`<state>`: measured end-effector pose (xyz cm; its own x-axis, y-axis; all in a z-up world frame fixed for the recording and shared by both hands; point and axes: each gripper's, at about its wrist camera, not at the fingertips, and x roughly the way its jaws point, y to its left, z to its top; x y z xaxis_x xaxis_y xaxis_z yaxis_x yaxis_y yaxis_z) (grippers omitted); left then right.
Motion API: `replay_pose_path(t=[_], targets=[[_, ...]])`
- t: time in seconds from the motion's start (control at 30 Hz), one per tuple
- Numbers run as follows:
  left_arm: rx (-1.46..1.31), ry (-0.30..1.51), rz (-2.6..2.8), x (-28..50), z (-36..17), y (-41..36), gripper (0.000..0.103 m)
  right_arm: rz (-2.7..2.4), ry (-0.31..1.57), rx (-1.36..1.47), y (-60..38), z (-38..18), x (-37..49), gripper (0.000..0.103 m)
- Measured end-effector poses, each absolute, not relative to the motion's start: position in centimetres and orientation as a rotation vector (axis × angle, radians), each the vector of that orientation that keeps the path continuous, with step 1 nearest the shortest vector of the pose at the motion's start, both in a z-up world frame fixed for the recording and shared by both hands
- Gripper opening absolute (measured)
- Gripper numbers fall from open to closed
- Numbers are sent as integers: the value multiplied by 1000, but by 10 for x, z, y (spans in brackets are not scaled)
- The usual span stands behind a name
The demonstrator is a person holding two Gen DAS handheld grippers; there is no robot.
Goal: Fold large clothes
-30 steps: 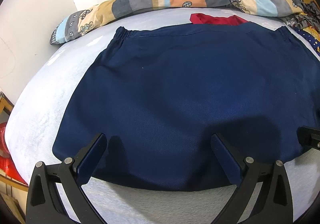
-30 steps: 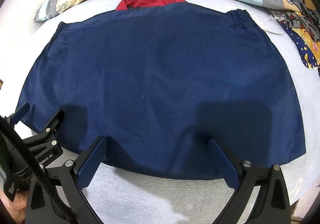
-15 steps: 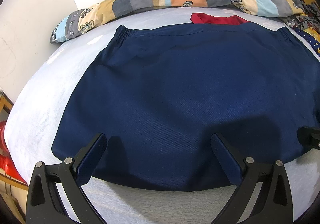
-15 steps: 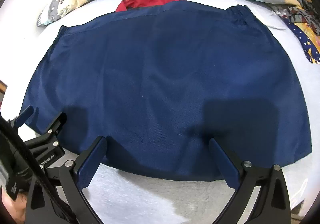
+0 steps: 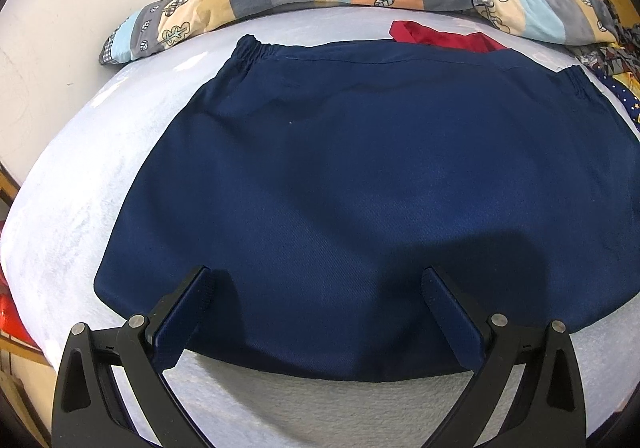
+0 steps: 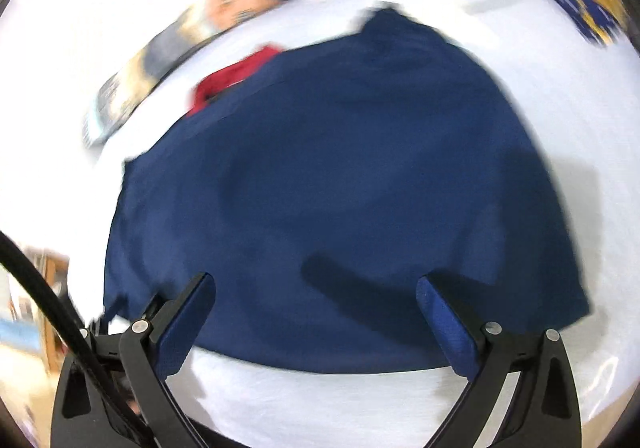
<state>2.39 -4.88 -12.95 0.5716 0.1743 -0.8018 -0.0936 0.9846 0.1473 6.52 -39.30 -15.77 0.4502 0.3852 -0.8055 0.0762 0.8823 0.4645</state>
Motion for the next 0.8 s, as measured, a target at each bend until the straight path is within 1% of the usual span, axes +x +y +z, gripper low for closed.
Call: replay_pose_path(t=[0.1, 0.23, 0.3, 0.43, 0.5, 0.63, 0.7, 0.8], targets=[[90, 953, 156, 24, -129, -49, 103, 65, 1107, 559, -437, -166, 71, 100], [88, 959, 149, 24, -130, -49, 103, 39, 960, 737, -496, -146, 56, 100], [90, 963, 145, 25, -130, -49, 103, 26, 929, 791, -518, -146, 47, 100], [91, 965, 143, 26, -130, -49, 103, 49, 967, 903, -541, -175, 38, 100], [91, 965, 143, 27, -129, -49, 103, 84, 1014, 944, -536, -195, 33, 99], [90, 967, 143, 26, -129, -48, 103, 151, 1022, 999, -525, -210, 23, 98], [91, 967, 142, 27, -129, -48, 103, 220, 999, 1032, -516, -212, 20, 91], [88, 967, 143, 26, -129, -48, 103, 235, 996, 1029, -502, -216, 25, 85]])
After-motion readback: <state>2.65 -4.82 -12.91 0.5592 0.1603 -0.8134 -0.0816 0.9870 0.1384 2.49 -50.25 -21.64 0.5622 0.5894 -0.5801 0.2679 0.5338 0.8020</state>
